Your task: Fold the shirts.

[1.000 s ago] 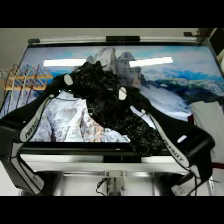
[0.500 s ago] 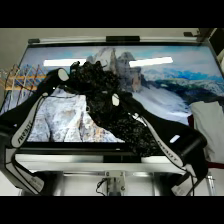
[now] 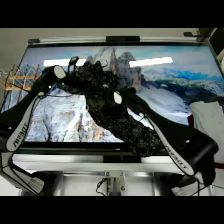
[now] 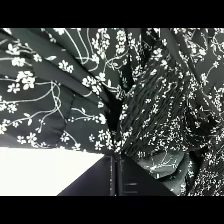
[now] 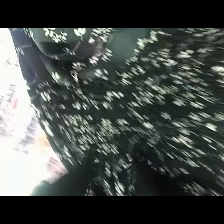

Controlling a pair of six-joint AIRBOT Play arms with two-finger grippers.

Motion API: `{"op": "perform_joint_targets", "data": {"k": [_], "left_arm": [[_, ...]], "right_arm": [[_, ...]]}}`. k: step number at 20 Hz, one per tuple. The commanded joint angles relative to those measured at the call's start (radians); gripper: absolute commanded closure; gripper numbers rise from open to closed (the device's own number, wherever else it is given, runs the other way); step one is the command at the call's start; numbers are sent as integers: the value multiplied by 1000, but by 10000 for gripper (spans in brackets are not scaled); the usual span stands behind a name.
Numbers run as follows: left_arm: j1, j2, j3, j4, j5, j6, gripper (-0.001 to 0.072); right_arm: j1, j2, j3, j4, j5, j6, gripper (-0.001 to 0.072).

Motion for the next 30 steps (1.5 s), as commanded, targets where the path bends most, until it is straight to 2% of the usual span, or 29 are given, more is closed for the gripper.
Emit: {"op": "perform_joint_targets", "data": {"k": [1,3,5,6,7,8,10,12,15,17,18,19,21,22,23,25,30], "left_arm": [[0,6,1,0,-4,13,653],[0,6,1,0,-4,13,653],[0,6,1,0,-9,13,653],[0,6,1,0,-9,13,653],[0,7,1,0,-9,13,653],[0,8,1,0,-9,13,653],[0,15,2,0,-8,14,653],[5,45,29,0,-9,61,654],[22,133,224,0,-14,81,654],[33,201,454,0,16,80,653],[35,242,550,-5,78,80,654],[35,311,595,-23,201,80,653],[35,483,532,-55,478,79,654],[35,573,469,-56,555,70,653],[38,647,410,-56,567,63,653],[43,761,318,-56,451,61,653],[35,793,186,-56,-126,18,654]], "right_arm": [[0,33,-2,-89,121,-50,68],[2,-10,-4,-60,180,-94,67],[1,-68,-3,-42,205,-87,69],[1,-82,-3,-49,196,-69,107],[1,-89,-3,-51,175,-51,406],[1,-89,-2,-51,156,-31,670],[-2,-73,19,-60,140,-20,664],[-2,-17,79,-156,132,-34,664],[-2,138,258,-499,74,-24,663],[-2,265,395,-719,-49,-23,663],[-2,330,459,-788,-134,-22,663],[-2,388,512,-817,-208,-23,663],[-2,506,582,-825,-301,-22,663],[-2,570,589,-823,-301,-17,663],[-2,630,589,-809,-264,-7,663],[-2,721,589,-776,-108,-1,663],[-2,793,522,-723,588,34,663]]}}
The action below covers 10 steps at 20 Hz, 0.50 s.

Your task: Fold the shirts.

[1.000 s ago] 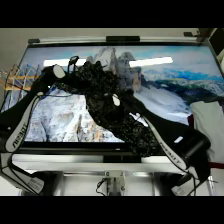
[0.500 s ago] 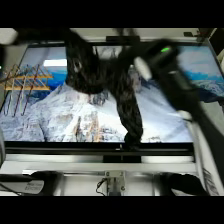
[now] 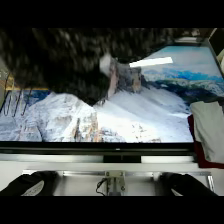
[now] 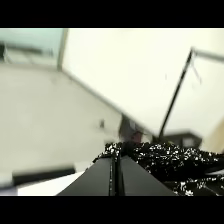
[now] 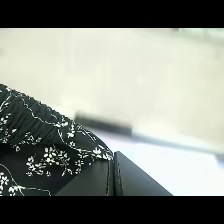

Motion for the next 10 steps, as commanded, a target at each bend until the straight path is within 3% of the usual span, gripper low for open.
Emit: {"op": "perform_joint_targets", "data": {"k": [1,4,8,10], "left_arm": [[-18,29,-154,6,-336,-23,654],[-101,30,-488,6,-306,-24,654],[-279,30,-947,6,-132,-89,654],[-352,30,-1055,8,-116,-102,654]], "right_arm": [[0,48,-104,8,484,36,663],[0,48,-398,61,521,93,663],[0,48,-828,249,273,219,662],[3,48,-981,338,233,249,655]]}}
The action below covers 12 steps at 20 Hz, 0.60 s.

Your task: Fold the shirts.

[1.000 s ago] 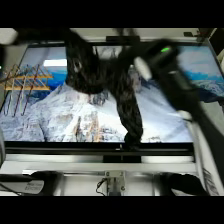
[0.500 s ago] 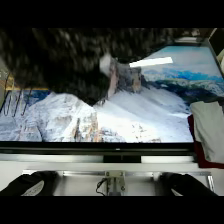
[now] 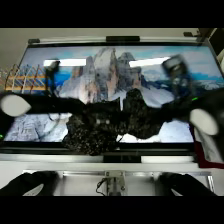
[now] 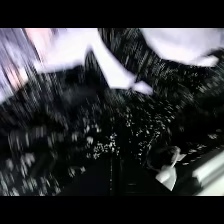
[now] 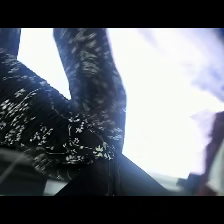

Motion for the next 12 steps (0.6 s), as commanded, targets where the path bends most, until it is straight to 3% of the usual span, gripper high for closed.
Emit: {"op": "perform_joint_targets", "data": {"k": [1,4,5,6,8,12], "left_arm": [[-133,2,-248,5,49,-44,654],[-215,2,-314,54,38,-117,654],[-231,2,-329,56,41,-130,654],[-246,2,-336,56,45,-132,654],[-260,4,-335,56,68,-133,654],[-259,6,-335,56,126,-133,654]], "right_arm": [[14,3,-300,155,-78,82,656],[45,3,-431,153,-76,108,635],[45,3,-449,157,-79,131,380],[45,3,-445,152,-82,131,211],[42,3,-371,127,-101,170,211],[43,-45,-195,190,-289,255,211]]}}
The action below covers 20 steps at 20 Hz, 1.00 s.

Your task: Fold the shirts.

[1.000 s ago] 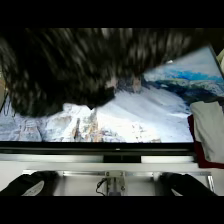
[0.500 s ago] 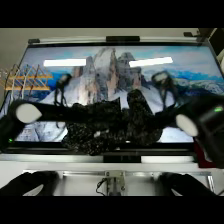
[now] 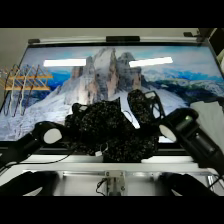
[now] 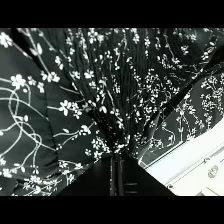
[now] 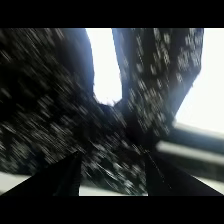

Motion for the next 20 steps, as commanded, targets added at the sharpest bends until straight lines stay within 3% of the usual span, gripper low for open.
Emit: {"op": "perform_joint_targets", "data": {"k": [1,2,3,7,11,13,14,16,20], "left_arm": [[-10,1,-9,5,48,-9,654],[-10,1,-9,5,52,-9,654],[-10,1,-9,5,56,-9,654],[-10,1,-9,5,89,-9,654],[-10,1,-10,5,113,-9,654],[-10,1,-9,5,127,-9,654],[-10,1,-9,5,132,-9,654],[-10,1,-9,5,133,-9,654],[-10,1,-9,5,132,-9,653]], "right_arm": [[2,-82,78,79,-94,63,207],[2,-141,78,101,-71,55,121],[2,-208,78,117,-60,55,83],[2,-399,78,239,-85,32,83],[2,-460,78,202,-67,41,97],[2,-461,78,137,-63,127,341],[2,-461,78,106,-62,175,397],[2,-461,78,71,-55,208,577],[2,-448,79,56,-6,183,665]]}}
